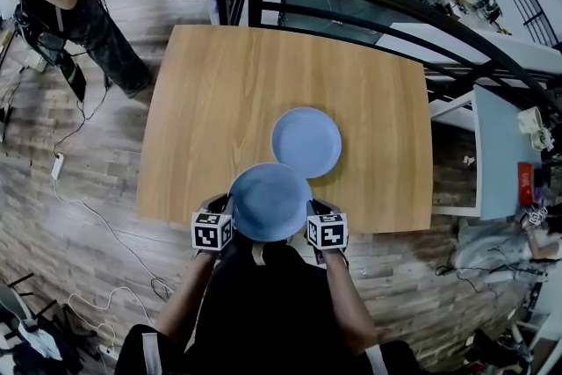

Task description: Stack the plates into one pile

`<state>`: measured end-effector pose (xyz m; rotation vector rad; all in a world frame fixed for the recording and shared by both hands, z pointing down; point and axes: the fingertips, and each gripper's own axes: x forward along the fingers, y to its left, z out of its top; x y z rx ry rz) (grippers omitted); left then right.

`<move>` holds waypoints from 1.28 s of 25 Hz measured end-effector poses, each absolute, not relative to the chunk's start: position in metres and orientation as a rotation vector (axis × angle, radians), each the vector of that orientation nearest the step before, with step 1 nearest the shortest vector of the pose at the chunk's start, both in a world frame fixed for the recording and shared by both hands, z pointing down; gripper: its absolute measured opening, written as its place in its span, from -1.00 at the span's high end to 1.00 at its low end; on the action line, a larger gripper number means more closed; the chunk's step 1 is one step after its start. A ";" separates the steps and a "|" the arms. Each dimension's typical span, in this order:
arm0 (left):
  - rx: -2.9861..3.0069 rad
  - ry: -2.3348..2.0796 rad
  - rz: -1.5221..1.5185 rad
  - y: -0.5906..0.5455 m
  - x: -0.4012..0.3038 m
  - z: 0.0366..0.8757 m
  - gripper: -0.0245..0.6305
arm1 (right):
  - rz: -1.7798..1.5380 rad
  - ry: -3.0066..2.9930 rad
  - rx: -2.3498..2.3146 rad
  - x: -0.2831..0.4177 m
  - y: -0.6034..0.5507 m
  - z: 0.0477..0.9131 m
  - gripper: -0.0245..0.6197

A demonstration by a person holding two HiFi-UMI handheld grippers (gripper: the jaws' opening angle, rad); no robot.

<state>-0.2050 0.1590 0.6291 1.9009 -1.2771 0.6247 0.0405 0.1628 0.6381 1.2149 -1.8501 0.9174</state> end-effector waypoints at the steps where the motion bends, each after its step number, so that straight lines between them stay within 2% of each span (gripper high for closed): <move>1: 1.906 -1.273 0.631 0.162 -0.197 0.629 0.83 | 0.922 -1.852 1.222 0.049 0.167 0.638 0.80; 18: 1.936 -1.268 0.638 0.196 -0.099 0.622 0.83 | 0.944 -1.876 1.277 0.145 0.208 0.638 0.80; 32: 1.992 -1.192 0.685 0.137 -0.082 0.628 0.83 | 1.004 -1.828 1.317 0.161 0.170 0.644 0.80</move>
